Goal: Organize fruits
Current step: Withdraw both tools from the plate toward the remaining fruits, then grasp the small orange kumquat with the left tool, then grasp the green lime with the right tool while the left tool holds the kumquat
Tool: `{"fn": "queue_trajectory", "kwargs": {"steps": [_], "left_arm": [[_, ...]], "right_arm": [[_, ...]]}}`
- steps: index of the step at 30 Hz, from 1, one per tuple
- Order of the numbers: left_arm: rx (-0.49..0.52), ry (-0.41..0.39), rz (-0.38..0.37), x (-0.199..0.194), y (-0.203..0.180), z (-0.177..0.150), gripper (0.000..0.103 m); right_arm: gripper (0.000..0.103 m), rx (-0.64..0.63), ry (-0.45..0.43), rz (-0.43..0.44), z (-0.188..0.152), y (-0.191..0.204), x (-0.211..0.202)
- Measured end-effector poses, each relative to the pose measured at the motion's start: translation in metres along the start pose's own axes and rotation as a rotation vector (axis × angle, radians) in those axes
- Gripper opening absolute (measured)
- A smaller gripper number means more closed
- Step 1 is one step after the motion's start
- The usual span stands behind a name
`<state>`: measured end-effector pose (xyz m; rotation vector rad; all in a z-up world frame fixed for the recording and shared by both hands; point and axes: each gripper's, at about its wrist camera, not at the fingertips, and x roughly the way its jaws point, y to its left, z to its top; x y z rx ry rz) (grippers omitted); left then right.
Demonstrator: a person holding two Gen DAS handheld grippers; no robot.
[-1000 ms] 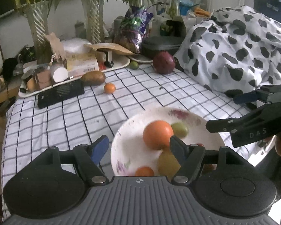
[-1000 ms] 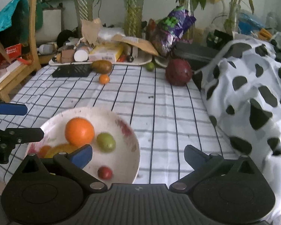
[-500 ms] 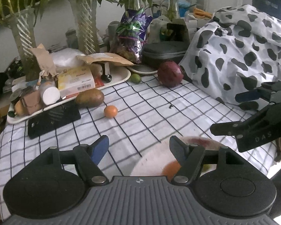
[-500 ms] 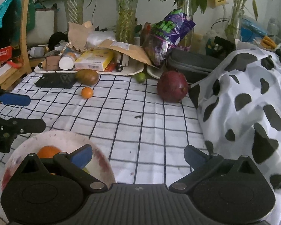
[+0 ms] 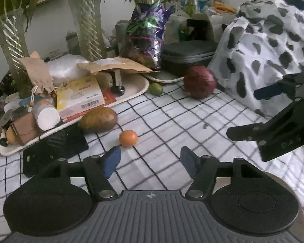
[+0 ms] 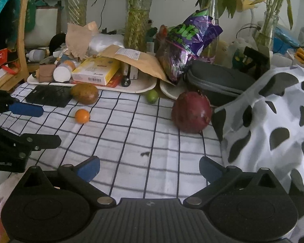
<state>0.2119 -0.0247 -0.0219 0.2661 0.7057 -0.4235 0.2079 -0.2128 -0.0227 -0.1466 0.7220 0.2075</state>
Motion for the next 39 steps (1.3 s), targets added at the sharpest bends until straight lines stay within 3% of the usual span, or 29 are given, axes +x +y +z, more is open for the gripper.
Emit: {"fn": "queue_trajectory", "kwargs": {"steps": [13, 16, 20, 27, 28, 31, 35, 39], "left_arm": [[-0.012, 0.028, 0.02, 0.064, 0.03, 0.008, 0.053], [-0.019, 0.036, 0.003, 0.075, 0.035, 0.009, 0.041], [-0.007, 0.049, -0.015, 0.086, 0.037, 0.009, 0.031], [-0.019, 0.04, -0.04, 0.09, 0.039, 0.011, 0.03], [-0.019, 0.042, -0.04, 0.09, 0.039, 0.011, 0.03], [-0.027, 0.042, -0.036, 0.087, 0.042, 0.013, 0.03], [-0.044, 0.03, -0.024, 0.08, 0.048, 0.017, 0.03], [-0.04, 0.015, -0.021, 0.075, 0.051, 0.02, 0.03]], "right_arm": [[0.102, -0.083, -0.026, 0.026, 0.022, 0.0, 0.05], [0.095, -0.078, -0.031, 0.035, 0.026, -0.001, 0.061], [0.094, -0.08, -0.03, 0.036, 0.03, -0.003, 0.076], [0.086, -0.084, -0.068, 0.03, 0.036, -0.003, 0.094], [0.084, -0.089, -0.078, 0.03, 0.036, -0.002, 0.096], [0.06, -0.128, -0.108, 0.005, 0.04, 0.005, 0.105], [0.044, -0.178, -0.116, -0.064, 0.047, 0.012, 0.125], [0.042, -0.222, -0.13, -0.097, 0.054, 0.021, 0.141]]}}
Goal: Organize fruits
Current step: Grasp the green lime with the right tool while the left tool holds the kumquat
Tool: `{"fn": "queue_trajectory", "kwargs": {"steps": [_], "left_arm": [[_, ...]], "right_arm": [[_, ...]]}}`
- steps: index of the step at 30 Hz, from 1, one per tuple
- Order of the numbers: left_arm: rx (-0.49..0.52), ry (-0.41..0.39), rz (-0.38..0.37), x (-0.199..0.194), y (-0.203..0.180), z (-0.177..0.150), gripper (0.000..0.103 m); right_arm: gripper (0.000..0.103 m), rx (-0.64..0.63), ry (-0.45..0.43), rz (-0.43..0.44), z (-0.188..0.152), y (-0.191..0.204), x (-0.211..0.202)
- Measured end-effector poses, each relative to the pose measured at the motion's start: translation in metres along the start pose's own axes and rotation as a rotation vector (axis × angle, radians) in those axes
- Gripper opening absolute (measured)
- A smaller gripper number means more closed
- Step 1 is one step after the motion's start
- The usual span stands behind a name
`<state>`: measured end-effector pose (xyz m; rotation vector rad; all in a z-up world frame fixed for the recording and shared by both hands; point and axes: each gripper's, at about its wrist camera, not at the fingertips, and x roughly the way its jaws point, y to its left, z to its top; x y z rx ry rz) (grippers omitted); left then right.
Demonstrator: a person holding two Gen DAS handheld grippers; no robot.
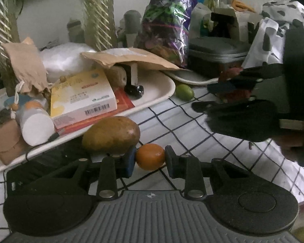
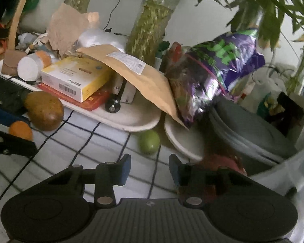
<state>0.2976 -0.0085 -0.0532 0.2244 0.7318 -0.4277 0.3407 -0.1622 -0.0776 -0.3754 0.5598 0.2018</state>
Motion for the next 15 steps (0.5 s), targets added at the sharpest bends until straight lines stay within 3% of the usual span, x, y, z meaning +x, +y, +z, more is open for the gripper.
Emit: {"fn": "queue_trajectory", "kwargs": {"steps": [9, 10, 15], "left_arm": [[0.001, -0.011, -0.01, -0.003, 0.004, 0.0, 0.03], [0.001, -0.009, -0.01, -0.003, 0.005, 0.0, 0.03], [-0.004, -0.011, -0.017, -0.003, 0.005, -0.001, 0.03]], "right_arm": [[0.036, 0.049, -0.014, -0.015, 0.014, -0.001, 0.031], [0.028, 0.046, -0.015, -0.018, 0.014, -0.001, 0.033], [0.027, 0.081, -0.009, 0.021, 0.014, -0.008, 0.03]]}}
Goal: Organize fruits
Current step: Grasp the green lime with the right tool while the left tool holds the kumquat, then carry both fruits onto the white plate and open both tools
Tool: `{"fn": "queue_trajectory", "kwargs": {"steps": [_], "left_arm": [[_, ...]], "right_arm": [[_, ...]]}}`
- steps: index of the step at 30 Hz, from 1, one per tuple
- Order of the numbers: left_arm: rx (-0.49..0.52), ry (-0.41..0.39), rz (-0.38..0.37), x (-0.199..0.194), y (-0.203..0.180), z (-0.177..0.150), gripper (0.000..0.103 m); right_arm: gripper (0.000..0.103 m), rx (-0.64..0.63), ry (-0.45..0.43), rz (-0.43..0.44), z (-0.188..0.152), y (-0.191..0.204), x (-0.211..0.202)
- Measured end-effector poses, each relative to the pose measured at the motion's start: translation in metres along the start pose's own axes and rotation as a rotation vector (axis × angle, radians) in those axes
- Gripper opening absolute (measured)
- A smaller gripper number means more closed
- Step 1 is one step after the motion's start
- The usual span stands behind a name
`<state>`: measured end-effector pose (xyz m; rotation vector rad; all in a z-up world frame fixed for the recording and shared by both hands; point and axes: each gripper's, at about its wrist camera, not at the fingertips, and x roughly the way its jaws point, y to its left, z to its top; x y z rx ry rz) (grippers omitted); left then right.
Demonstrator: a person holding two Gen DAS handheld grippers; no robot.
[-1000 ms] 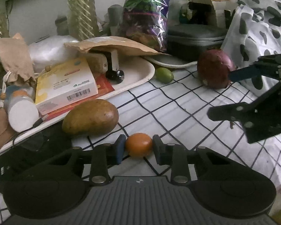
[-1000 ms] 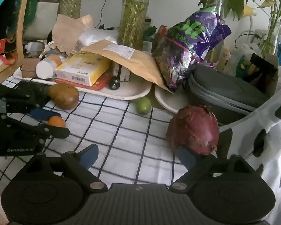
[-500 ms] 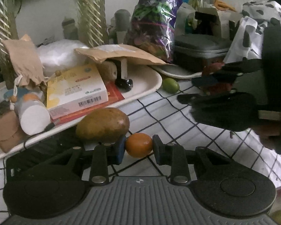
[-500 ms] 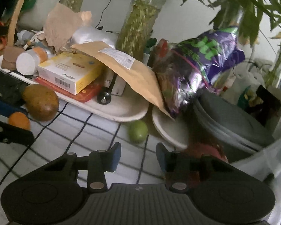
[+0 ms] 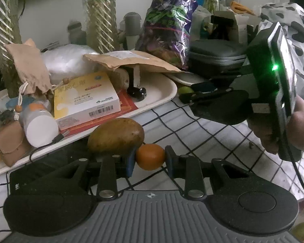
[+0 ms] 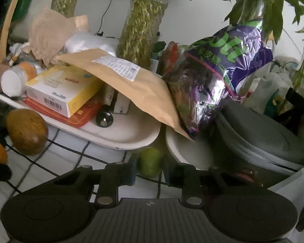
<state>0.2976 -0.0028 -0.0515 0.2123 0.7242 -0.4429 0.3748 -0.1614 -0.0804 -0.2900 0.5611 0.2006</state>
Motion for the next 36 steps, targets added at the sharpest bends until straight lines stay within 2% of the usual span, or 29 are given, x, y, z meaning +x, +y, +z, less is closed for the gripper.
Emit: {"fn": "queue_trajectory", "kwargs": {"steps": [6, 12, 25, 36], "left_arm": [[0.012, -0.004, -0.019, -0.007, -0.012, 0.0, 0.03], [0.021, -0.017, -0.031, -0.029, -0.025, -0.004, 0.03], [0.002, -0.031, -0.018, -0.099, -0.045, -0.03, 0.03], [0.002, 0.028, -0.051, -0.129, -0.068, -0.06, 0.03]], "right_arm": [[0.026, 0.042, 0.002, 0.032, 0.005, -0.007, -0.027], [0.026, 0.076, -0.005, 0.088, 0.005, -0.009, -0.077], [0.026, 0.095, 0.012, 0.208, -0.031, 0.002, -0.174], [0.027, 0.121, 0.091, 0.3, -0.064, 0.012, -0.223]]}}
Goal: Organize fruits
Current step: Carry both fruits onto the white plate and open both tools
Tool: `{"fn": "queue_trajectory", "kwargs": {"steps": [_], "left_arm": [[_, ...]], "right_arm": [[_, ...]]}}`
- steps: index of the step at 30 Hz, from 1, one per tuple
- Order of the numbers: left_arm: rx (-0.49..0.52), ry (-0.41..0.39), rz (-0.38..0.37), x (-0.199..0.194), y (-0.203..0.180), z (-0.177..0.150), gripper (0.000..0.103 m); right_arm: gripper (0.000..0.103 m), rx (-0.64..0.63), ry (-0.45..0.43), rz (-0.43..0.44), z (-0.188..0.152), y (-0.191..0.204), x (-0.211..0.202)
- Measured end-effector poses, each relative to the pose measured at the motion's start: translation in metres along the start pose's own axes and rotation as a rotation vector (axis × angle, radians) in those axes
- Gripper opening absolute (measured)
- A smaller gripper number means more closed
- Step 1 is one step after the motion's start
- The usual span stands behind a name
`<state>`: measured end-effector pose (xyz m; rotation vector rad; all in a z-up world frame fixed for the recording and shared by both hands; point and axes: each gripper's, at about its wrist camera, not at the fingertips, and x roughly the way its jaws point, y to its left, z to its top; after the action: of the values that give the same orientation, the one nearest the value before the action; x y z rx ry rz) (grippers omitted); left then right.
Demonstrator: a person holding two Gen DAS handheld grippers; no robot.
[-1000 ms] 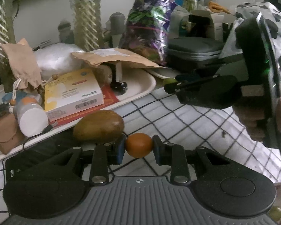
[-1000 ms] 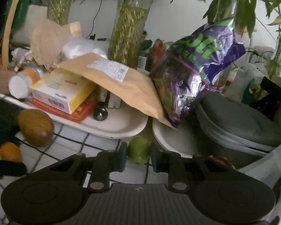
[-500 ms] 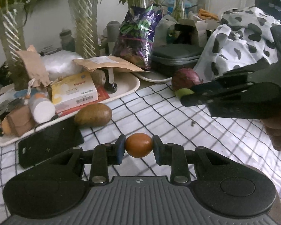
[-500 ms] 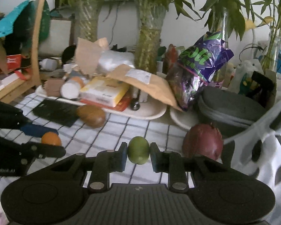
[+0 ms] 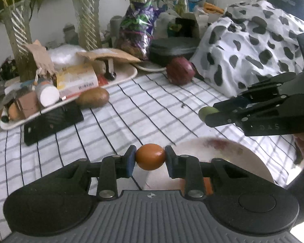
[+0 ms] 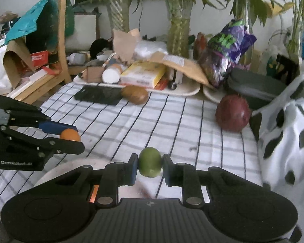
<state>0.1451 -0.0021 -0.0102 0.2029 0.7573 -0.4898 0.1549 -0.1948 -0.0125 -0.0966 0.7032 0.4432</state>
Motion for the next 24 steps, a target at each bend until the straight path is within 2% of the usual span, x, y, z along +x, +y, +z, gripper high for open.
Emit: {"fn": "queue_trajectory", "kwargs": {"steps": [10, 17, 24], "left_arm": [[-0.066, 0.062, -0.054, -0.013, -0.005, -0.02, 0.03], [-0.069, 0.132, -0.057, -0.011, -0.012, -0.031, 0.03], [-0.071, 0.156, -0.06, -0.011, -0.016, -0.035, 0.03]], "right_arm": [[0.027, 0.018, 0.091, 0.067, -0.03, 0.017, -0.021], [0.027, 0.037, 0.158, 0.058, -0.046, 0.025, -0.03], [0.027, 0.025, 0.164, 0.08, -0.052, 0.032, -0.034]]}}
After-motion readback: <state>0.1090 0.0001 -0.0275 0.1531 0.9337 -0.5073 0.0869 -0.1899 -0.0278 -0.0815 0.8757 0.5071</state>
